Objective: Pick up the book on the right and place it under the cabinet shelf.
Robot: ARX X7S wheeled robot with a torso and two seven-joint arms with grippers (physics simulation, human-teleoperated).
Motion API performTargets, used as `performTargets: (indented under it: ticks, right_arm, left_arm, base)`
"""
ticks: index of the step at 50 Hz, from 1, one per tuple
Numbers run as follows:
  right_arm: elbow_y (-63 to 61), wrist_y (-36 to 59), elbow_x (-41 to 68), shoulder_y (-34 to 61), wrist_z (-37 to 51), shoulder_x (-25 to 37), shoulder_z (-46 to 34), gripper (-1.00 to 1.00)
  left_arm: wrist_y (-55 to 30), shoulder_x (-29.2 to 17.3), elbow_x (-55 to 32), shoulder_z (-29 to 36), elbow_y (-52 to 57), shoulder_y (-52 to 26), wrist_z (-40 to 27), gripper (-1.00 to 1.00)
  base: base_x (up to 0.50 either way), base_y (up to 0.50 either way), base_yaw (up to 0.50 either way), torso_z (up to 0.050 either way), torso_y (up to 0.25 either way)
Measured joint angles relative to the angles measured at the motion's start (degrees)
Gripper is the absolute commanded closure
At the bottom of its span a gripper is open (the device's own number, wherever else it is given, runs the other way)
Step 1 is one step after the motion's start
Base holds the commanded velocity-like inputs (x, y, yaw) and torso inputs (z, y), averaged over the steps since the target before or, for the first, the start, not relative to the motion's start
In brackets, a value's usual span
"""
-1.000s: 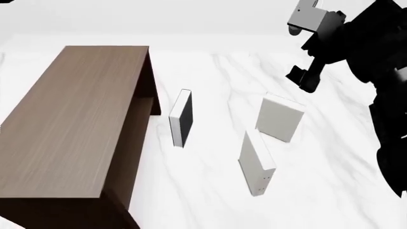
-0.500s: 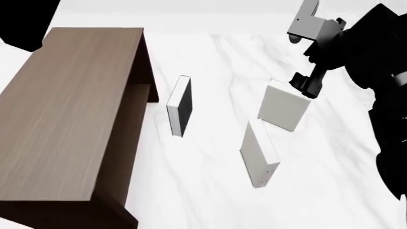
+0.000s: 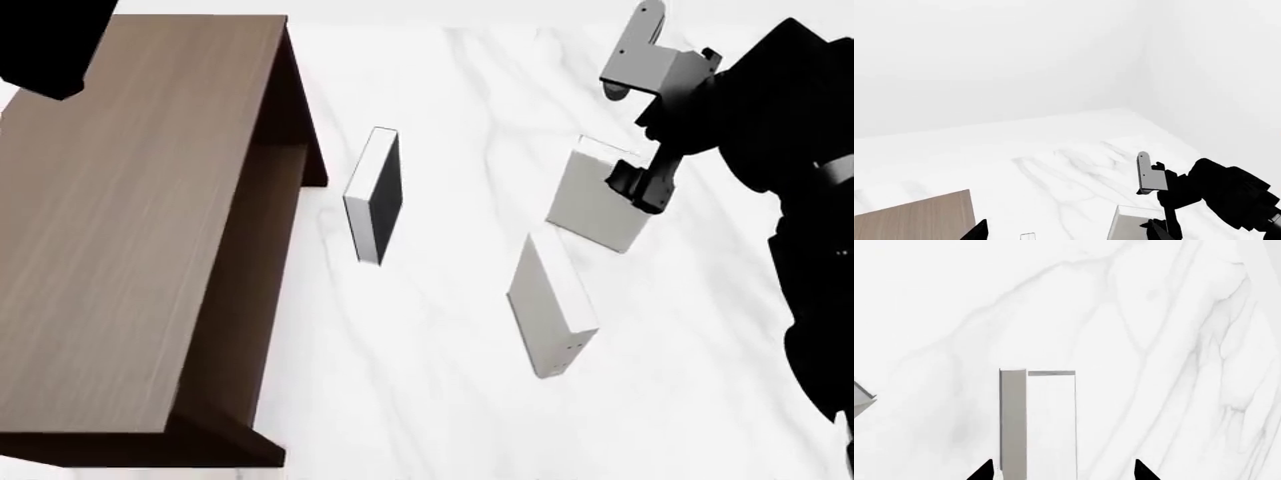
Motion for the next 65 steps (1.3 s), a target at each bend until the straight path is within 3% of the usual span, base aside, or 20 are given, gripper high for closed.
performTargets:
  ticks: [28,29,65]
  right_arm:
    - [0.0,0.49,-0.13,-1.4,1.05,0.24,-1.0,-1.0]
    - [0.0,0.51,-0.15,-1.45,1.13,0.27,-1.07,1.0]
    - [0.02,1.13,1.46,0.26,1.79,1.19,-2.11,1.0]
  left_arm:
    - [-1.63,0.27,-0.43,3.16,-1.93,-5.97,-0.71,-1.0]
    - [-1.63,0.26,-0.43,3.24,-1.96,-6.11,-0.74,-1.0]
    - [-1.74,-0.47,1.34,2.82,-1.78,-5.86,1.06,-1.0]
  base:
    - [0.0,0.0,0.0,0.0,-0.082]
    - [0.0,0.0,0.0,0.0,0.0]
    - [0.0,0.0,0.0,0.0,0.038]
